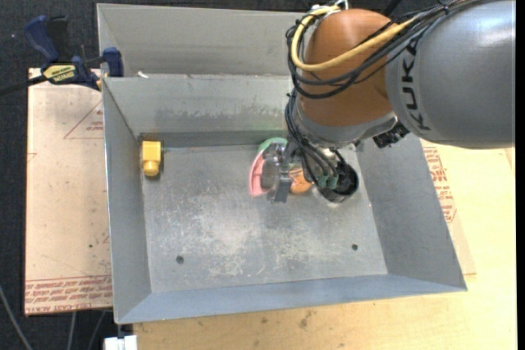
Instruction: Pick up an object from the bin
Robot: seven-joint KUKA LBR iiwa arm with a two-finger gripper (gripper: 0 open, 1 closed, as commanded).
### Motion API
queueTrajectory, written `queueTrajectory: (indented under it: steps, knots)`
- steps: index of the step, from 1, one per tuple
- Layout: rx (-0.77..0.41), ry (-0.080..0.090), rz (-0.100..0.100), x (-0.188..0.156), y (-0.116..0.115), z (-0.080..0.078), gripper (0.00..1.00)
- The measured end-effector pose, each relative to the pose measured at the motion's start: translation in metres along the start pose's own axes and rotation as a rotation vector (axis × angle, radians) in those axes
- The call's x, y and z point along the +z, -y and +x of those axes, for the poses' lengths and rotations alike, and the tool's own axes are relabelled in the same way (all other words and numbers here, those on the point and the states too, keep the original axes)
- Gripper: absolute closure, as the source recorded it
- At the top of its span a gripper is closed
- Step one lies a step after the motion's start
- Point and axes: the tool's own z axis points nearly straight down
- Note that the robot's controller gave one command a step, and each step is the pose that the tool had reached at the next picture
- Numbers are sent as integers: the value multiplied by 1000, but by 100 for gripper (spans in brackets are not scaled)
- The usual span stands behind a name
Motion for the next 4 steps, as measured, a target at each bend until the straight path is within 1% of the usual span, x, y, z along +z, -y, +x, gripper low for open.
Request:
queueTrajectory:
  steps: [1, 2, 3, 4]
  knots:
    - [-66, -1, 0, 2, 1, -15, 100]
    - [20, -2, 1, 28, 6, -27, 0]
    - [19, 0, 0, 27, 6, -27, 0]
    - [-91, 2, -2, 38, 25, -37, 0]
